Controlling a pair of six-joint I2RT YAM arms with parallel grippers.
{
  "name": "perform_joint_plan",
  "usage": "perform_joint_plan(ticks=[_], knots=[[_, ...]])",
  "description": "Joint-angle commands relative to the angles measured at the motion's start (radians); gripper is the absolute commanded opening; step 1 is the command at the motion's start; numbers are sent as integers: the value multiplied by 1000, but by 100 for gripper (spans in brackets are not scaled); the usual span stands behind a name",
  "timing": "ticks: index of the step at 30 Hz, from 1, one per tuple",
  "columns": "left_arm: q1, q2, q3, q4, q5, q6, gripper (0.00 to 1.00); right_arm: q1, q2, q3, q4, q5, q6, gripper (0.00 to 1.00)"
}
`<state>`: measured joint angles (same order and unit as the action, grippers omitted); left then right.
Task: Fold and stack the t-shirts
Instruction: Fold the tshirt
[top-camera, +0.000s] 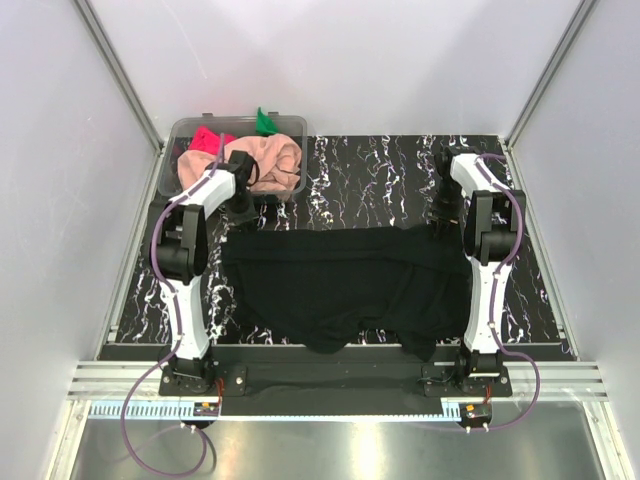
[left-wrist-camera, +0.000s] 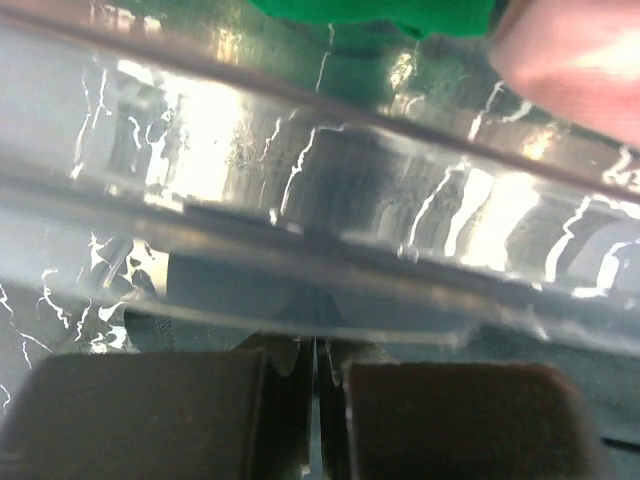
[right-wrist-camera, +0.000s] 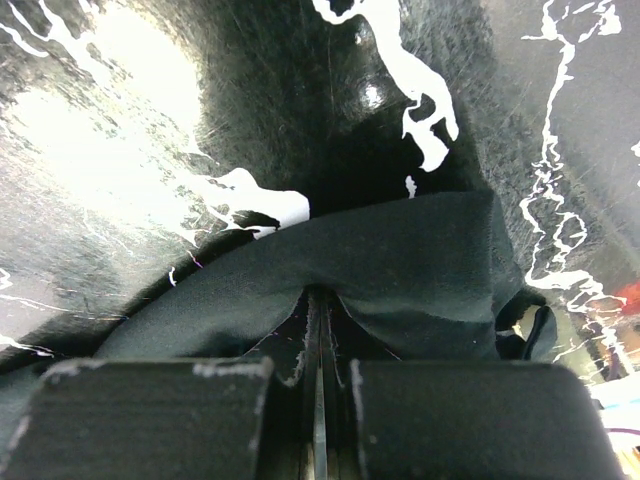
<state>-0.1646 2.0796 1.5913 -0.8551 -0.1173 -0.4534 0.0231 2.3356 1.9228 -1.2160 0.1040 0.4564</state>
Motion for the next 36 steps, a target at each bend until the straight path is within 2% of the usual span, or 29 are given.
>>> perform_joint_plan(ticks=[1, 13, 16, 17, 20, 24, 30, 36], knots=[[5, 16, 41, -2, -24, -2, 0, 6, 42, -4, 107, 74, 11, 0], [5, -73, 9, -15, -12, 5, 0, 6, -4, -28, 111, 45, 1, 0], [5, -121, 15, -24, -2, 16, 24, 6, -16, -39, 118, 36, -4, 0], [5, -154, 15, -30, -2, 19, 35, 5, -18, -42, 118, 36, -5, 0], [5, -190, 1, -64, -4, 22, 42, 6, -27, -53, 122, 25, -5, 0], [5, -240, -82, -52, -8, 15, 41, 6, -50, -67, 128, 17, -9, 0], [4, -231, -171, 28, 8, 5, 42, 6, -82, -82, 130, -10, -22, 0], [-4, -194, -198, 93, 5, 4, 42, 6, -108, -110, 133, -18, -33, 0]])
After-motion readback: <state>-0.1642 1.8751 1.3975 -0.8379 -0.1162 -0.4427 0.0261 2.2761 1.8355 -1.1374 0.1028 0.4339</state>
